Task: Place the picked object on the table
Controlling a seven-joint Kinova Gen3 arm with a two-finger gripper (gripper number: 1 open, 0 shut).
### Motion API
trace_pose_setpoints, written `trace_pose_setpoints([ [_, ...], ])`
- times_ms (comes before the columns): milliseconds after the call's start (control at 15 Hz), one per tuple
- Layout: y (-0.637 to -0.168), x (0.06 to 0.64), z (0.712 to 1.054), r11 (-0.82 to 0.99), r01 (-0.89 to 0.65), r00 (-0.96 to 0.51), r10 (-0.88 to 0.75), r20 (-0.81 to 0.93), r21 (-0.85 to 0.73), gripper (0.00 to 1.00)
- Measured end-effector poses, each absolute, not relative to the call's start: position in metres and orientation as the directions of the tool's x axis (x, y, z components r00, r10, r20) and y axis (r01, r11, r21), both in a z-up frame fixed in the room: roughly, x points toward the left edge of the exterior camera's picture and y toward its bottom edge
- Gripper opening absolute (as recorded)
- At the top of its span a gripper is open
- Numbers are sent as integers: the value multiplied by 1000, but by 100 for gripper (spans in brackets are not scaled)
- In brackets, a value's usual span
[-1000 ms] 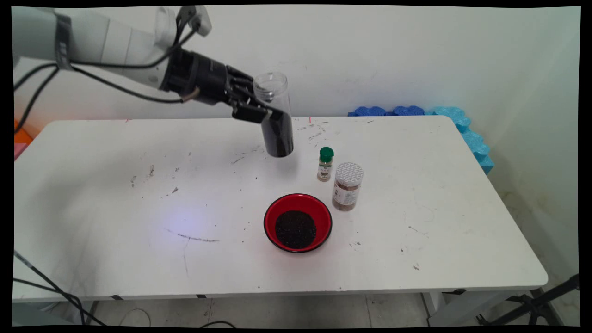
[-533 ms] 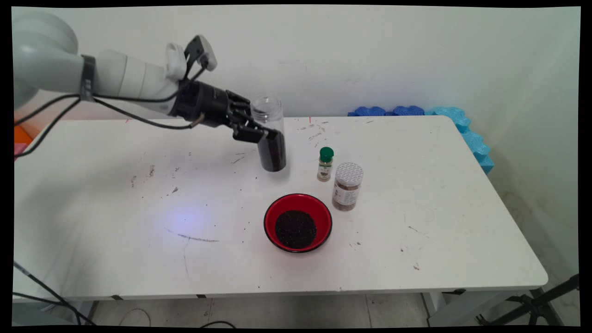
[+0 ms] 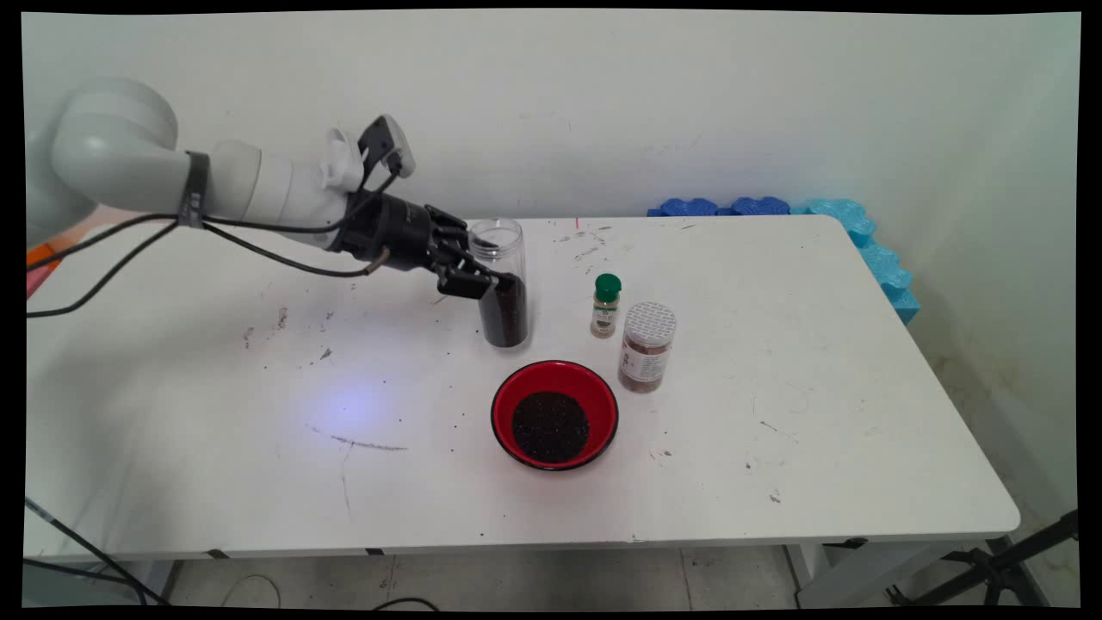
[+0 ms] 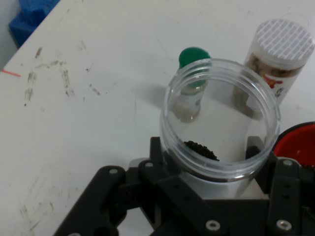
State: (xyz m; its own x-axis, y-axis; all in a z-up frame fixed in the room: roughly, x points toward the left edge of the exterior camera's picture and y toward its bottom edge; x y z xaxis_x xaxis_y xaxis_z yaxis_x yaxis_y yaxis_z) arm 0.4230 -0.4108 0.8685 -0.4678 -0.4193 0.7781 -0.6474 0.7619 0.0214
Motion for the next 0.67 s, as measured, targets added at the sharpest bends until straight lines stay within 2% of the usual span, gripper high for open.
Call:
trace_pose_setpoints([
  [667,-418,421,840,744,-667,-462,-444,768,29,0],
])
